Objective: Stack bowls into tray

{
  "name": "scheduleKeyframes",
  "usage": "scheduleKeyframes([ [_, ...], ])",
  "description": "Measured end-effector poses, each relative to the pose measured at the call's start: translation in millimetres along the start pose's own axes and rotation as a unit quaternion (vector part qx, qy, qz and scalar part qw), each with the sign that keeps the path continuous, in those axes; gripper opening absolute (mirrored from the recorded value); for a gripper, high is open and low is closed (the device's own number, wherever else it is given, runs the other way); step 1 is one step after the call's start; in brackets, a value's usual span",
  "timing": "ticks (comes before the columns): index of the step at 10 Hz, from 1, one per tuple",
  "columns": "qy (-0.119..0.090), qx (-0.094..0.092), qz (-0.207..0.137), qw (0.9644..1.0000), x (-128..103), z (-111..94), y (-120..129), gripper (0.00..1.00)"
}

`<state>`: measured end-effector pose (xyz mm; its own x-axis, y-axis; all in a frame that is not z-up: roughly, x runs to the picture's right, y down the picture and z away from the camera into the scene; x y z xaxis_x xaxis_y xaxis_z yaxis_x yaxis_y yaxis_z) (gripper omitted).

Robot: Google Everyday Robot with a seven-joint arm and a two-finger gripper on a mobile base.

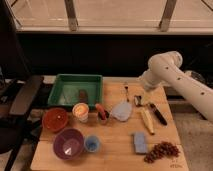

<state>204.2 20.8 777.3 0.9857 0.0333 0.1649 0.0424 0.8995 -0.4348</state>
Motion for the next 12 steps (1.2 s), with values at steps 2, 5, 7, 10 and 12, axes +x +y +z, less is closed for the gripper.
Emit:
scheduleKeyframes([
  [2,0.000,0.000,0.000,1.0000,0,0,0,0.80],
  [5,0.000,0.000,0.000,1.0000,0,0,0,0.80],
  [7,0.000,0.000,0.000,1.0000,0,0,0,0.80],
  [10,0.002,-0.003,-0.009,1.0000,0,-3,-3,0.80],
  [12,-0.007,-0.013,-0.071,0.9974,-19,-10,-18,0.80],
])
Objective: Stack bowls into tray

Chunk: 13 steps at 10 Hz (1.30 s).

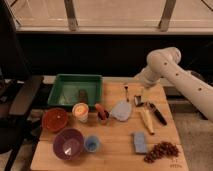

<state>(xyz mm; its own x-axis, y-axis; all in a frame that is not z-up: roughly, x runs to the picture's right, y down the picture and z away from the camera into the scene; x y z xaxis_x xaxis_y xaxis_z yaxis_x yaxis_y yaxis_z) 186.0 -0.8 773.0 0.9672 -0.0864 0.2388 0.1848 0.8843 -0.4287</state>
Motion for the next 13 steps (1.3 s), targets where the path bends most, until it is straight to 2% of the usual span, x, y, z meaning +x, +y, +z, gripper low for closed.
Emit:
scheduleKeyframes([
  [1,-0.014,-0.003,-0.031,0.9994,-14,0,-6,0.80],
  [3,-0.048,-0.014,-0.103,0.9935,-58,7,-15,0.80],
  [4,-0.068,-0.017,-0.144,0.9872,-88,11,-22,0.80],
  [6,-0.096,-0.021,-0.199,0.9751,-128,14,-25,0.80],
  [7,-0.116,-0.022,-0.230,0.9661,-154,16,-25,0.80],
  [8,-0.140,-0.025,-0.264,0.9539,-188,18,-22,0.80],
  [9,-0.143,-0.026,-0.268,0.9525,-191,18,-22,0.80],
  [13,-0.142,-0.026,-0.267,0.9529,-190,19,-21,0.80],
])
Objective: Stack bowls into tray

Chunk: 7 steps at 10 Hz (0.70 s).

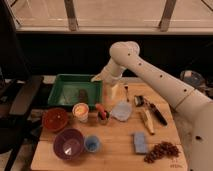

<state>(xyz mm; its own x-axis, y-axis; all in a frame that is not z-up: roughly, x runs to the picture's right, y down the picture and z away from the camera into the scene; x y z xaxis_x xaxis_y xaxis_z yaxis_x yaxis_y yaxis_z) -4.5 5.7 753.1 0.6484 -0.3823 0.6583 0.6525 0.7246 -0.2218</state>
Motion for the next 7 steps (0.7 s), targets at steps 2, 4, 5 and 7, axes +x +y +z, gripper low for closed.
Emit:
scheduleKeyframes([
  [2,0.006,-0.007,-0.010,0.9999,-1,2,0,0.80],
  [4,0.011,-0.022,-0.040,0.9989,-15,14,-7,0.80],
  [5,0.011,-0.028,-0.061,0.9977,-29,25,-18,0.80],
  [7,-0.001,-0.034,-0.097,0.9947,-58,47,-36,0.80],
])
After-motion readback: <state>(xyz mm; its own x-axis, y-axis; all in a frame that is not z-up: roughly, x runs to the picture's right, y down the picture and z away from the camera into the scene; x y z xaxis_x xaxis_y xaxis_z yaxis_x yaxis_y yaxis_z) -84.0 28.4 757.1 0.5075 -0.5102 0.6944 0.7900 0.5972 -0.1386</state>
